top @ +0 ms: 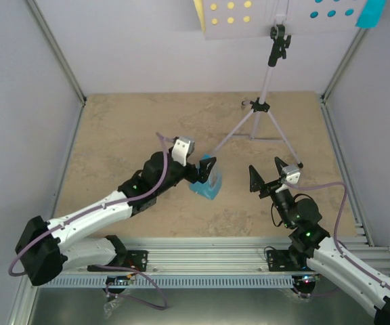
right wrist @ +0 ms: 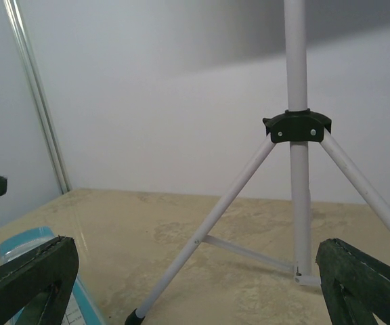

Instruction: Pack up the instrument practice props

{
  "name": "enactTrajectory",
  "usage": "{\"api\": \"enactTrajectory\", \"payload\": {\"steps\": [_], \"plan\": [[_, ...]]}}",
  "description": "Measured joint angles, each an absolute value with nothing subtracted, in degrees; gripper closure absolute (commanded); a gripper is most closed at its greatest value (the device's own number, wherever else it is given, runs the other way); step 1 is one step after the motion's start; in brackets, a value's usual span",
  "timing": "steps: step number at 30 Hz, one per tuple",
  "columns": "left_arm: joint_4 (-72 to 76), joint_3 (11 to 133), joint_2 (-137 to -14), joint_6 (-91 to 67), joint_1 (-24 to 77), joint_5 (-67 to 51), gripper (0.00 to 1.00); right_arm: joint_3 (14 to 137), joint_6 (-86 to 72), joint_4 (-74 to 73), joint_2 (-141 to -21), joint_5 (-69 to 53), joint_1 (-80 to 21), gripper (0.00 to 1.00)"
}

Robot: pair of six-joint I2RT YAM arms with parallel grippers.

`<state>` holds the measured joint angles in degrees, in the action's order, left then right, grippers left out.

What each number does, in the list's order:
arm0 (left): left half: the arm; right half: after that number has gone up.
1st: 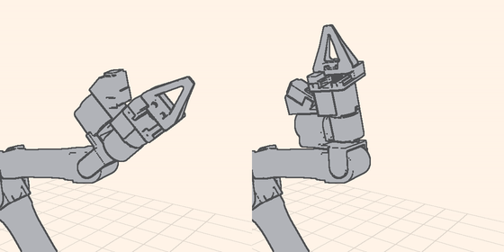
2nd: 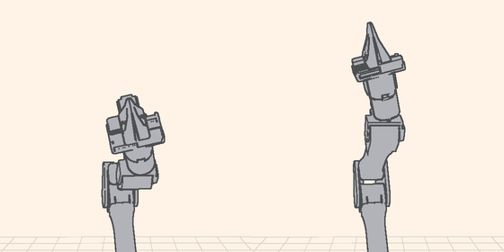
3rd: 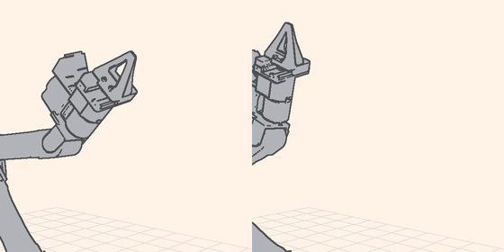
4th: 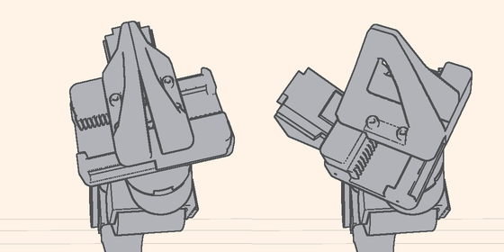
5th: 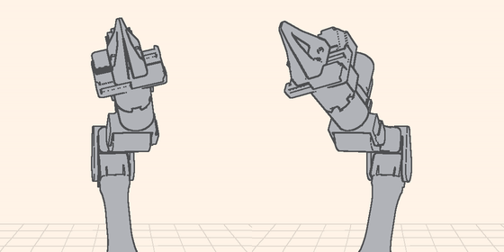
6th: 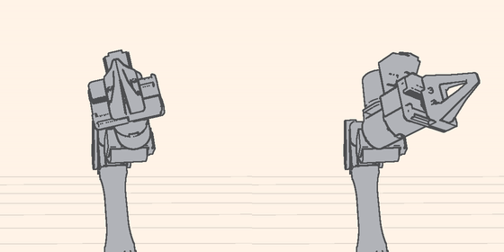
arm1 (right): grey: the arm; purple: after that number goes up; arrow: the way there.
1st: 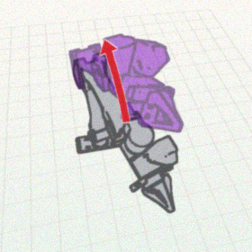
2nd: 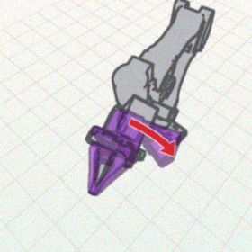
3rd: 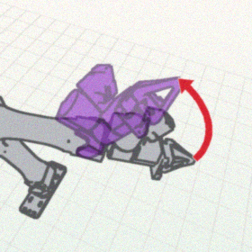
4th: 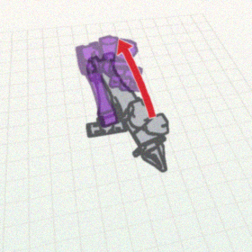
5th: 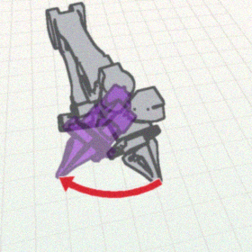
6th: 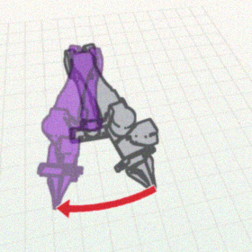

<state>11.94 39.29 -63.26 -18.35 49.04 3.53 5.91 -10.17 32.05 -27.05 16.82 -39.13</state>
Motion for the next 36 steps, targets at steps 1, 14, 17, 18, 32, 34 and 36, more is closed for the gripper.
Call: {"api": "enactTrajectory", "payload": {"steps": [1,14,17,18,32,34,36], "plan": [[10.02,41.58,-64.34,-19.05,49.01,3.66,0.01,5.91,-10.22,32.01,-27.05,16.97,-39.13,0.02],[-9.50,53.30,-79.42,-17.12,49.01,4.45,0.21,5.91,-11.40,30.85,-27.44,18.72,-39.13,0.02],[-10.81,53.84,-79.40,-16.16,49.04,4.89,0.30,5.91,-11.64,30.74,-27.57,18.81,-39.13,0.02],[-10.98,53.84,-79.40,-16.29,49.01,4.93,0.32,5.91,-11.66,30.74,-27.59,18.83,-39.13,0.02],[-14.44,54.96,-79.22,-16.64,48.84,12.47,0.51,5.91,-11.70,30.76,-28.77,19.09,-39.13,0.02],[-15.92,53.56,-76.90,-17.50,47.33,13.26,0.51,5.91,-11.73,30.76,-28.62,19.14,-39.13,0.02],[-17.45,51.66,-73.73,-18.26,44.36,13.45,0.52,5.91,-11.77,30.74,-28.42,19.16,-39.13,0.02]]}}
